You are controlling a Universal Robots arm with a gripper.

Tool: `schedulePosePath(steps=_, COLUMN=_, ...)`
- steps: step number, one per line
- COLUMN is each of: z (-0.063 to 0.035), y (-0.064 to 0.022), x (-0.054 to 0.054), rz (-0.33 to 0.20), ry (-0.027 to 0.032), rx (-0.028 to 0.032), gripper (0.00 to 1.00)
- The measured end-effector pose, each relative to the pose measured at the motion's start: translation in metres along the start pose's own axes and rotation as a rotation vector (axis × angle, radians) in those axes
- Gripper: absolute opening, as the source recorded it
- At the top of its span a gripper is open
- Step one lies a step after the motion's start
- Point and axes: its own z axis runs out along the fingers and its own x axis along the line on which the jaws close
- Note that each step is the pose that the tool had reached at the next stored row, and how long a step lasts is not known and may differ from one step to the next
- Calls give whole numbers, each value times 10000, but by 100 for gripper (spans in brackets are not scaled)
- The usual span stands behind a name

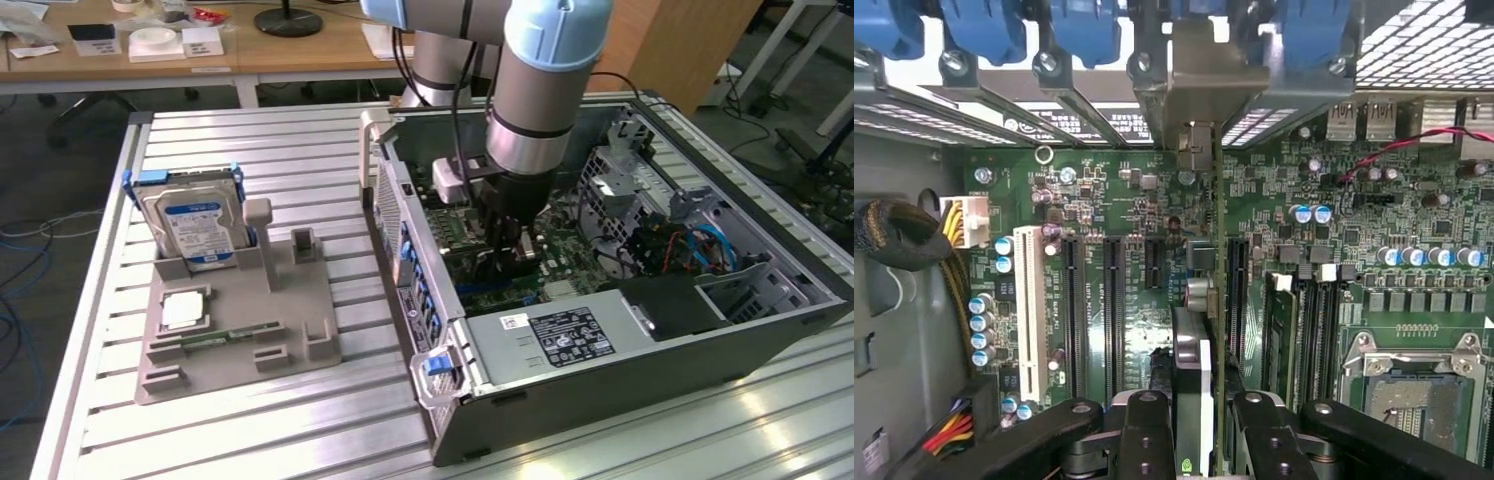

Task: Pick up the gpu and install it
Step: 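Insert the gpu into the slot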

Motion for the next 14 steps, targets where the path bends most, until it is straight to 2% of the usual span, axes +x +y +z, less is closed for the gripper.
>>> schedulePosePath(steps=8, z=-4, y=-9, x=0, rz=2, ry=2, rx=-81, gripper=28)
schedulePosePath(steps=14, z=-3, y=-16, x=0, rz=2, ry=3, rx=-87, gripper=28)
